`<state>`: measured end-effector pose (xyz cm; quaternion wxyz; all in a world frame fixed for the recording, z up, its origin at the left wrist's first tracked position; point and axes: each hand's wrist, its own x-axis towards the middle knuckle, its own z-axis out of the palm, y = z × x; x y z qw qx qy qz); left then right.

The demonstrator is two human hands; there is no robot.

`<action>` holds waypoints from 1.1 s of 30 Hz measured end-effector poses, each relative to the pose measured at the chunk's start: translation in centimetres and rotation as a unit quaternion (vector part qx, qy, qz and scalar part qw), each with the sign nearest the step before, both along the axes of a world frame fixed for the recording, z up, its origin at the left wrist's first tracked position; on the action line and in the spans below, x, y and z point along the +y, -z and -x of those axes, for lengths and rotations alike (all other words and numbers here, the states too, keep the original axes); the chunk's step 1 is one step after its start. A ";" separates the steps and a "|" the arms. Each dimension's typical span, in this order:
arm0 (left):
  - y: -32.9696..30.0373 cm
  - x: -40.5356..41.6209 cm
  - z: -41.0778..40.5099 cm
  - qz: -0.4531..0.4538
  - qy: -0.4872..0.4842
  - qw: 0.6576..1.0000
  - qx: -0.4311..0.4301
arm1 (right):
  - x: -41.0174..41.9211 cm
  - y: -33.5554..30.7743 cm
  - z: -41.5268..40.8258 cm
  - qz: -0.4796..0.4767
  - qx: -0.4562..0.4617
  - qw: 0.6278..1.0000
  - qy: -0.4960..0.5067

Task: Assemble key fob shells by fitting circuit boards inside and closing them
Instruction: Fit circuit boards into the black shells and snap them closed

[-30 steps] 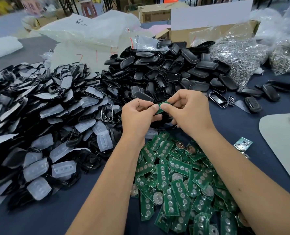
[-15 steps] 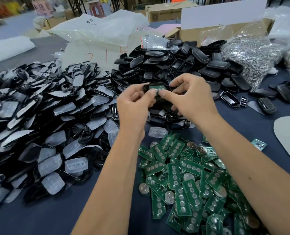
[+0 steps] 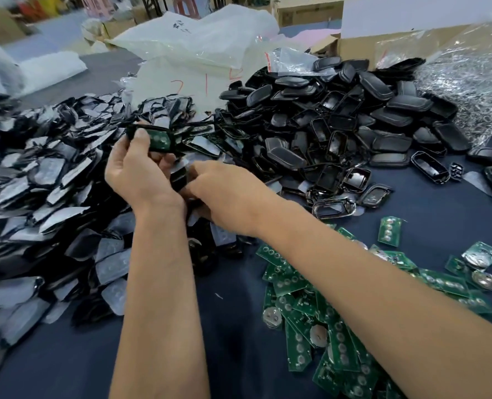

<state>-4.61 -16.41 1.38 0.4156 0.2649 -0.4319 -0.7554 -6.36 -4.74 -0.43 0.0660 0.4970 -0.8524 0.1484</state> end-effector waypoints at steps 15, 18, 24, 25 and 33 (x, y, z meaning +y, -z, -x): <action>0.2 0.4 -0.1 0.002 0.013 1.000 -0.005 | 2.5 -0.9 -0.6 0.055 0.092 0.994 0.024; 0.3 1.4 0.0 0.019 0.027 0.999 -0.007 | 6.2 -1.0 -0.6 0.227 -0.037 0.970 0.085; 1.6 8.2 0.6 0.240 0.229 0.941 -0.071 | 14.9 0.0 0.5 0.491 -0.269 0.790 0.249; 2.2 10.1 0.7 0.292 0.271 0.913 -0.086 | 16.0 0.4 0.6 0.520 -0.289 0.758 0.266; 5.7 14.7 1.0 0.528 0.296 0.782 -0.149 | 18.8 2.2 0.8 0.603 -0.359 0.646 0.299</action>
